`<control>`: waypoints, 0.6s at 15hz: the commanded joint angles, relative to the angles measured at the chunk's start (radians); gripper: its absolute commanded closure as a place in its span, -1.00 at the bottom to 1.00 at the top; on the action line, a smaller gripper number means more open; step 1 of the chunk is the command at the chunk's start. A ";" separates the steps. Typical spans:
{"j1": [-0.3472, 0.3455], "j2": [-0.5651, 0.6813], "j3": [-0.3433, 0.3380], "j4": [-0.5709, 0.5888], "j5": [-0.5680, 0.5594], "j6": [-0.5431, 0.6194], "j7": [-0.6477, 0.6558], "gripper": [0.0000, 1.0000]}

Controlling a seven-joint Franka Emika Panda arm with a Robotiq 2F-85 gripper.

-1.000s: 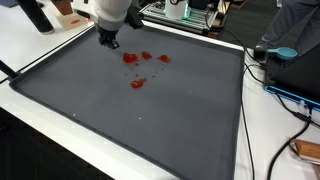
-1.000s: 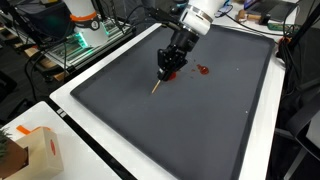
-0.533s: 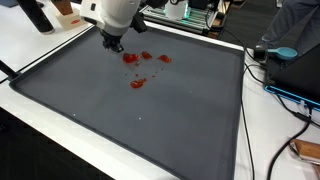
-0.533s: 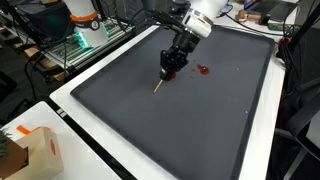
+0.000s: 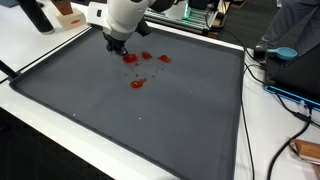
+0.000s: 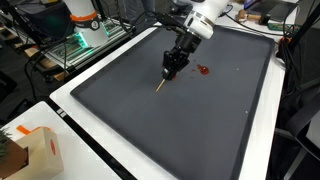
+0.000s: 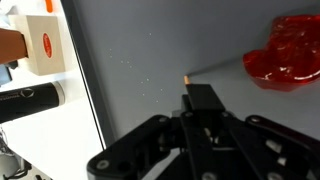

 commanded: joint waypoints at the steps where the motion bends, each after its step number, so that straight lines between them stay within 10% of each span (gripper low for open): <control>1: 0.002 0.021 0.002 0.015 -0.012 -0.001 -0.017 0.94; 9: -0.012 0.018 0.009 0.025 0.015 -0.005 -0.084 0.94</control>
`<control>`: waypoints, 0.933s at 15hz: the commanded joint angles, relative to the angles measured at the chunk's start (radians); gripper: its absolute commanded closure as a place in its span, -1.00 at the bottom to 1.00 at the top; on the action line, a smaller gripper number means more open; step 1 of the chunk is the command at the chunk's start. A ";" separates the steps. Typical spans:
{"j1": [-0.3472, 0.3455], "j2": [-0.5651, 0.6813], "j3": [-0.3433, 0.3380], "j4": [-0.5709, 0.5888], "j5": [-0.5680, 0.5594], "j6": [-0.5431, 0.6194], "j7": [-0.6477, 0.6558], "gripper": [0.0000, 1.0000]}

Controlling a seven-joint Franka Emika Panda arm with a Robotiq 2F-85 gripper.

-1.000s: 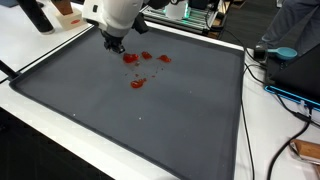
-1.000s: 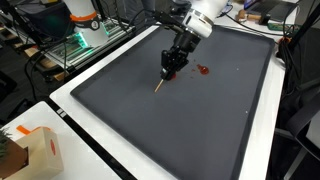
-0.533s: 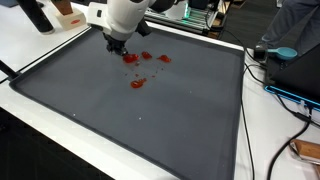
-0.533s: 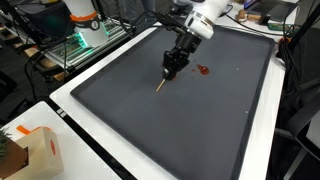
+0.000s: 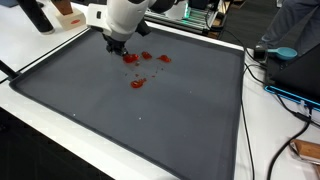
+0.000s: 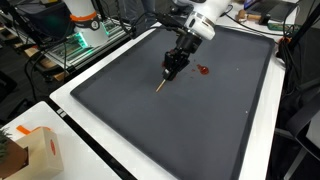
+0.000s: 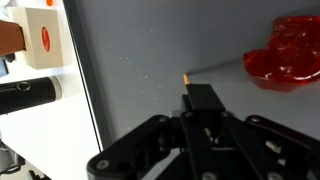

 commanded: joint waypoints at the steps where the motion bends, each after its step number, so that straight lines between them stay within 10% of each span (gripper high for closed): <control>1: -0.016 0.006 0.010 0.014 0.020 -0.001 -0.059 0.94; 14: -0.096 -0.102 0.011 0.019 0.260 0.008 -0.321 0.94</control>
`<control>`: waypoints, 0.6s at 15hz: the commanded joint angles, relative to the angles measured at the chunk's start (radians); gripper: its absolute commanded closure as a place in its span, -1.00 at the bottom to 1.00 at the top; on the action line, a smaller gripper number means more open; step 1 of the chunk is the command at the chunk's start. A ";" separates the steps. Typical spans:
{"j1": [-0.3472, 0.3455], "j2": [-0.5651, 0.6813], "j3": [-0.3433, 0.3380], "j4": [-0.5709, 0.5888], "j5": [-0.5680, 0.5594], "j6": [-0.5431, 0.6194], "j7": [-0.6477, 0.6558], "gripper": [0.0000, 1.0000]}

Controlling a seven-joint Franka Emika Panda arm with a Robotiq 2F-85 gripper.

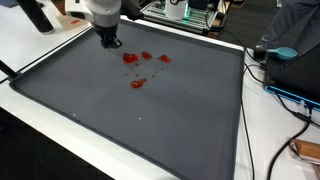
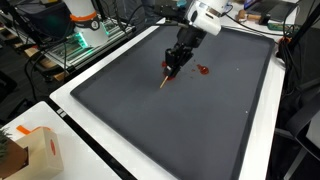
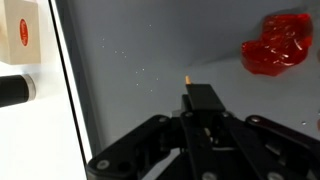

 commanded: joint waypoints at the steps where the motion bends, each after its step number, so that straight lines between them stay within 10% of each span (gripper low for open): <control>1: -0.045 -0.060 0.015 -0.023 0.112 0.008 -0.112 0.94; 9: -0.135 -0.180 0.046 -0.053 0.398 0.003 -0.411 0.94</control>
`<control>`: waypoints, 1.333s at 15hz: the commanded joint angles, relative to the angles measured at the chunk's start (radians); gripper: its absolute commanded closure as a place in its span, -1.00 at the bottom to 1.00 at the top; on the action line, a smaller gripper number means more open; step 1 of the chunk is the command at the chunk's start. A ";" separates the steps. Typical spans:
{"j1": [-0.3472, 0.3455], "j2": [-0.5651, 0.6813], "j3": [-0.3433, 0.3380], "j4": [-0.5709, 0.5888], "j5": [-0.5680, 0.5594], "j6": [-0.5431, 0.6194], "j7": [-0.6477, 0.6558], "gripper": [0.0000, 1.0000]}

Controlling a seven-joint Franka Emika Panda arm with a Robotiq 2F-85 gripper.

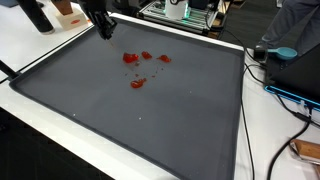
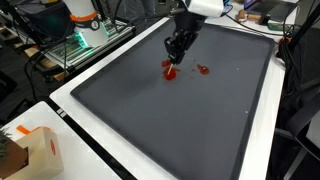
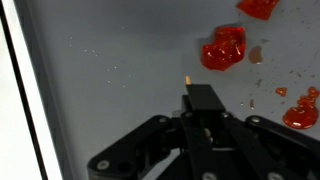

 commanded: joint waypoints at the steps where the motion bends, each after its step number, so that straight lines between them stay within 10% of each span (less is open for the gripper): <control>1: -0.049 -0.080 0.028 -0.055 0.114 0.003 -0.126 0.94; 20: -0.081 -0.301 0.037 -0.173 0.351 -0.029 -0.521 0.94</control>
